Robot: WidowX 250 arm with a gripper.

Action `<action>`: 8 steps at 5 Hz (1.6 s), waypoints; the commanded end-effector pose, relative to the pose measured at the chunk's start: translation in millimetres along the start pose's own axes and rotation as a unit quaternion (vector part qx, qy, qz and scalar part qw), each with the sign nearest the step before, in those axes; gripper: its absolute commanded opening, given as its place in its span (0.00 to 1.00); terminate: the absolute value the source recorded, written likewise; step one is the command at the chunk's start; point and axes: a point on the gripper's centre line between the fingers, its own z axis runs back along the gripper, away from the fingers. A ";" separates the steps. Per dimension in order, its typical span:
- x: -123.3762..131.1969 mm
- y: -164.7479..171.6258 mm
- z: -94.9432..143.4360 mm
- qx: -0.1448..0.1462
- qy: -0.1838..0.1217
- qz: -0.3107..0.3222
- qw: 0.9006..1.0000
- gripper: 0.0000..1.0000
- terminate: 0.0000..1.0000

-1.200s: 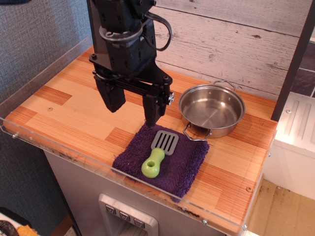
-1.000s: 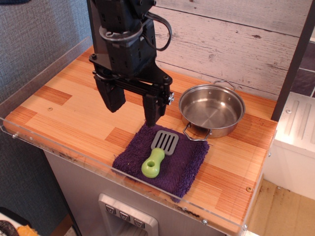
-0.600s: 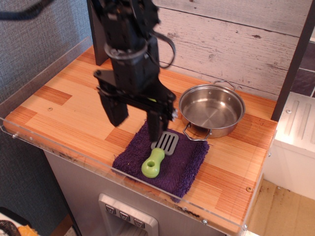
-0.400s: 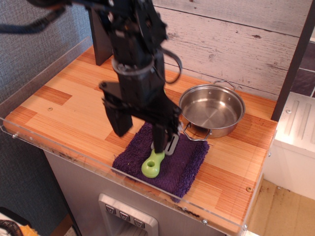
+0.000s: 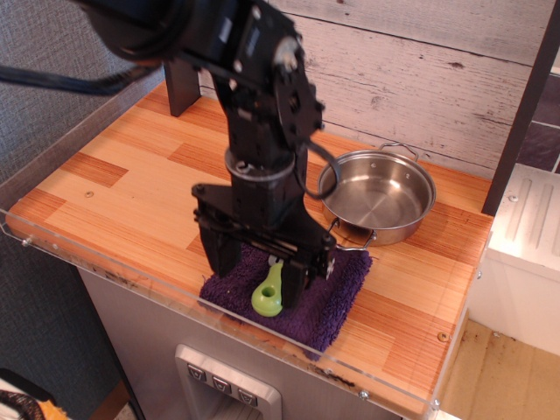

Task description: Place the green spatula on the other side of the lime.

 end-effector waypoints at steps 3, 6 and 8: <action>18.2 -10.1 -11.0 0.002 -0.001 -0.017 1.000 1.00 0.00; 24.3 -13.7 -0.5 -0.003 -0.016 -0.025 1.000 0.00 0.00; 31.8 34.9 37.4 0.016 -0.054 0.000 0.998 0.00 0.00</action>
